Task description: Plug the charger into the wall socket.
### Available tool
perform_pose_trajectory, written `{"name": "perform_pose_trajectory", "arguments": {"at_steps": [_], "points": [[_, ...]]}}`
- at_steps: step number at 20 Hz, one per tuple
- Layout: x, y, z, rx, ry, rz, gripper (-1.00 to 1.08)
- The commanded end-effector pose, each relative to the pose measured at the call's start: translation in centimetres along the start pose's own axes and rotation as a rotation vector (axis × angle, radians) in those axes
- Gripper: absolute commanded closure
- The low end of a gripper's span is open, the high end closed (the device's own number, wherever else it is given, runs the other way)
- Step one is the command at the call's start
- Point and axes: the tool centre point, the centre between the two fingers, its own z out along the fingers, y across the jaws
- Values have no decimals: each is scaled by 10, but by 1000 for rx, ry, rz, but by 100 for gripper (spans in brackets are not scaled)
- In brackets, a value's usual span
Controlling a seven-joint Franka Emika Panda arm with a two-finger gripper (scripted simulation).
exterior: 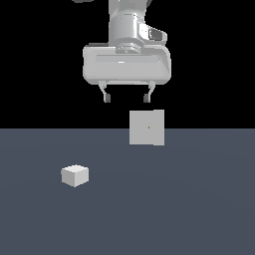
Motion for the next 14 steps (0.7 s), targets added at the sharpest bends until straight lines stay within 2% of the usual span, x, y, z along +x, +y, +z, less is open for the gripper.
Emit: {"name": "perform_pose_trajectory", "arguments": {"at_steps": [1, 7, 14], "points": [[0, 0, 0, 0, 0, 0, -92], [-1, -3, 3, 4, 8, -26, -92], [-5, -14, 13, 21, 37, -118, -92]]}}
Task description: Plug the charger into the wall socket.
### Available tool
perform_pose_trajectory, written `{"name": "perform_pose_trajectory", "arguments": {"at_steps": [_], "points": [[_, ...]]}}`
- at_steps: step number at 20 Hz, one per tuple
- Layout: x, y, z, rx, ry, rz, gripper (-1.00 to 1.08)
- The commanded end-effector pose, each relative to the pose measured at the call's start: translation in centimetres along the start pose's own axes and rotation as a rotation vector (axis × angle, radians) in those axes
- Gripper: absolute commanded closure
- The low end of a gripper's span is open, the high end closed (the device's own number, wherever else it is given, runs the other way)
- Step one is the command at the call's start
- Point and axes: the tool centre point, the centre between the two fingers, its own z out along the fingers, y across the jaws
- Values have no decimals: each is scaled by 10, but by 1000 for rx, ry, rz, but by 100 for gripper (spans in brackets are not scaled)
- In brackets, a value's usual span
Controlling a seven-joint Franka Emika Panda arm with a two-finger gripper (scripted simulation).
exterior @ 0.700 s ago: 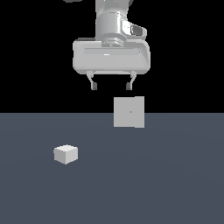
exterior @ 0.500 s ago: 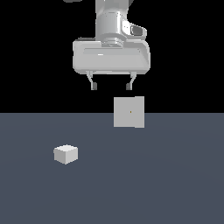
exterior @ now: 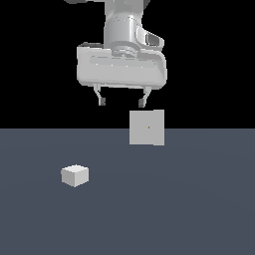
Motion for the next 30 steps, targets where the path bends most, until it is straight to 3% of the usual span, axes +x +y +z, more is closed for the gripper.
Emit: {"name": "perform_pose_trajectory", "arguments": {"at_steps": [1, 30], "points": [[-2, -5, 5, 7, 13, -42, -92], [-42, -75, 73, 124, 209, -672, -92]]}}
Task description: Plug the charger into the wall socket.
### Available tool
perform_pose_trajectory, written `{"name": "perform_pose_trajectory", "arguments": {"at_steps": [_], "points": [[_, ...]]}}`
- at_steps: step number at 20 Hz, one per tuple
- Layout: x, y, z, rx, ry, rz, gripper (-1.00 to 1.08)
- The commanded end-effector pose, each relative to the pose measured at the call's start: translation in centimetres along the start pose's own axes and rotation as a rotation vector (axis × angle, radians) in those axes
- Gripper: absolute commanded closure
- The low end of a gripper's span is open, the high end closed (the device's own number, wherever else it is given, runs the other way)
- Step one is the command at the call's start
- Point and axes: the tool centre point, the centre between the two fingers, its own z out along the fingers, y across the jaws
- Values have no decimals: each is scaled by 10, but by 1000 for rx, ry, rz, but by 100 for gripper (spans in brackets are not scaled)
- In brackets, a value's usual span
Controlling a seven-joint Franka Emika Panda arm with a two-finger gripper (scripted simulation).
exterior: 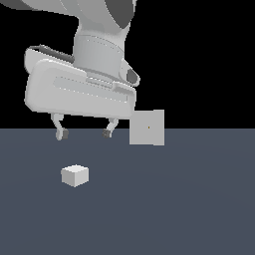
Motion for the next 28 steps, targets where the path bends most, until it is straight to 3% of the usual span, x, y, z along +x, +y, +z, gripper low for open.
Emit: {"name": "perform_pose_trajectory", "arguments": {"at_steps": [1, 13, 28], "points": [[-2, -6, 5, 9, 16, -49, -92], [-8, -23, 22, 40, 60, -193, -92], [-17, -25, 46, 43, 61, -206, -92]]}}
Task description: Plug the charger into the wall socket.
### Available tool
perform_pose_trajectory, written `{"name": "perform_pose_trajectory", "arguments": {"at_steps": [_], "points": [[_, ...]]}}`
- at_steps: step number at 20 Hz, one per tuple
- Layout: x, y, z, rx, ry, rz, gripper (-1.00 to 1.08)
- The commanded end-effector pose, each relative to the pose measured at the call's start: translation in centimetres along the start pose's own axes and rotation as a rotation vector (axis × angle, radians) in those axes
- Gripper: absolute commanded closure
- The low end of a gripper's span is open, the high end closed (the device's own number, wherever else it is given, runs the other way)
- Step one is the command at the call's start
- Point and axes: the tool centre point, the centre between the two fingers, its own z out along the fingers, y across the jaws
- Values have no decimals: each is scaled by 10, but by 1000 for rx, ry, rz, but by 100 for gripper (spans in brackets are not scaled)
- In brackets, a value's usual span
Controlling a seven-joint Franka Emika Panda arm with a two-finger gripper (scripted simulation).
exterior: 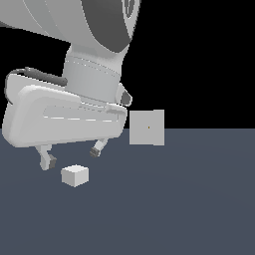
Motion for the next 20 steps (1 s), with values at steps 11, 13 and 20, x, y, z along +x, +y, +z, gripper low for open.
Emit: {"name": "perform_pose_trajectory", "arguments": {"at_steps": [11, 13, 20], "points": [[-12, -1, 32, 1, -1, -3, 108], [-12, -1, 32, 1, -1, -3, 108], [-12, -1, 32, 1, -1, -3, 108]]}}
